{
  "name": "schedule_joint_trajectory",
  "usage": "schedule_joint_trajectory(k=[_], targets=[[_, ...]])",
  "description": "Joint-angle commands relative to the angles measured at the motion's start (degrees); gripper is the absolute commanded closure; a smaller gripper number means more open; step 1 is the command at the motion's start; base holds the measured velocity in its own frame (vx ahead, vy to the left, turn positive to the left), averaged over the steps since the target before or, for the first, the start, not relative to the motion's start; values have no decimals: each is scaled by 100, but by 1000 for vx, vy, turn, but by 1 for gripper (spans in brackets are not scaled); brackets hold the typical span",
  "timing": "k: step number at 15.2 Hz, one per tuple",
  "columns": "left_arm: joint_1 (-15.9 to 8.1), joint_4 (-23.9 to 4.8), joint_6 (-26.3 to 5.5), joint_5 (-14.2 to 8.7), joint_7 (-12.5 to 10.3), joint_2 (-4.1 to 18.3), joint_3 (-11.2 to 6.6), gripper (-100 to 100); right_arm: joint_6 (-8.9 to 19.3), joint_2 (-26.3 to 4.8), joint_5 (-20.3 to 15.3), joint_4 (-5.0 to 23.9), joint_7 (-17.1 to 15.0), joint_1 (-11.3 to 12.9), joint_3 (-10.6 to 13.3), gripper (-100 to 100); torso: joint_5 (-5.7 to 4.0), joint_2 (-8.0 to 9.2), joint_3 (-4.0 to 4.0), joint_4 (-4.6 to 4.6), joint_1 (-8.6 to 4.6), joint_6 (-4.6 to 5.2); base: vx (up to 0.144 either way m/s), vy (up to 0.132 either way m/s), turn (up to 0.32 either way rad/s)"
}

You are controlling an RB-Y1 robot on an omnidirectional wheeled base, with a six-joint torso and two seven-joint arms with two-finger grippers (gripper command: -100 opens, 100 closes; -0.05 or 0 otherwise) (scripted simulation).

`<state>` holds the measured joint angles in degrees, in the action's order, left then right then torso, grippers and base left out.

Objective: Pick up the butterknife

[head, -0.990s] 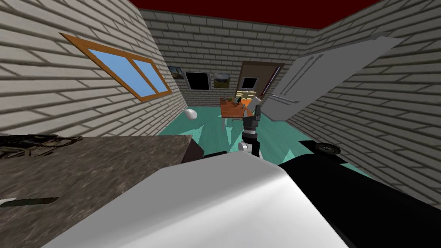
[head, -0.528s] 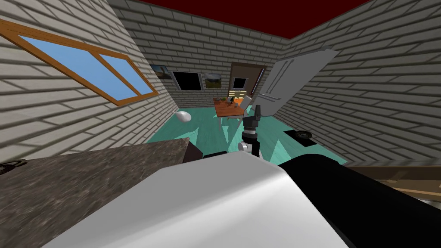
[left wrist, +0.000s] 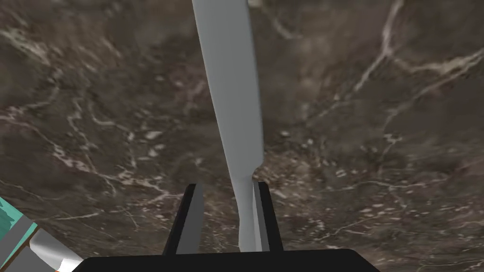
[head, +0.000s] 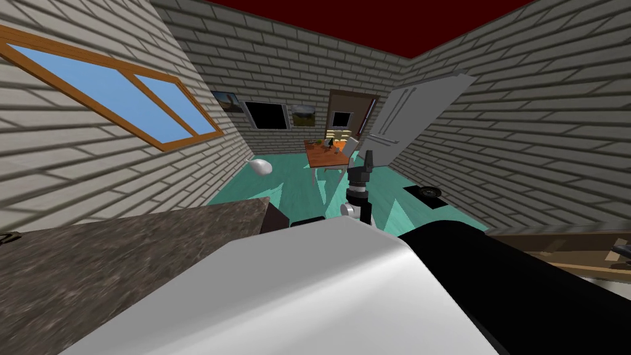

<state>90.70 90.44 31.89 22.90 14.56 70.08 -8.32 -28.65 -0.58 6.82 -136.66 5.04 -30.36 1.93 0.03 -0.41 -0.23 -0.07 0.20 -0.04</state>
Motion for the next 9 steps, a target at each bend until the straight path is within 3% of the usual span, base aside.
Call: schedule_joint_trajectory(k=[1, 3, 4, 7, 8, 9], targets=[[0, 0, 0, 0, 0, 0, 0, 100, 0, 0, 0, 0, 0, 0, 0, 0, 0, 0, 0, 0, 0, 0, -2, 8, -3], [2, -13, -11, -1, 0, 3, -11, 100, 0, 0, 0, 0, 0, 0, 0, 0, 14, -1, 1, 2, 0, -2, 0, 0, 0], [179, 60, 62, -40, -9, 57, -143, 100, 0, 0, 0, 0, 0, 0, 0, 0, 14, -1, 1, 2, 0, -2, 4, 9, 34], [382, 130, 132, -86, -21, 127, -306, 100, 0, 0, 0, 0, 0, 0, 0, 0, 15, -6, -2, 1, 8, -2, 14, 25, 45], [296, 112, 85, -67, -24, 107, -235, 100, 0, 0, 0, 0, 0, 0, 0, 0, 15, -7, -3, 0, 9, -1, 9, 14, 5], [456, 72, 35, -183, -62, 155, -445, -100, 0, 0, 0, 0, 0, 0, 0, 0, 16, -6, -3, 1, 7, -1, -17, -31, 96]])
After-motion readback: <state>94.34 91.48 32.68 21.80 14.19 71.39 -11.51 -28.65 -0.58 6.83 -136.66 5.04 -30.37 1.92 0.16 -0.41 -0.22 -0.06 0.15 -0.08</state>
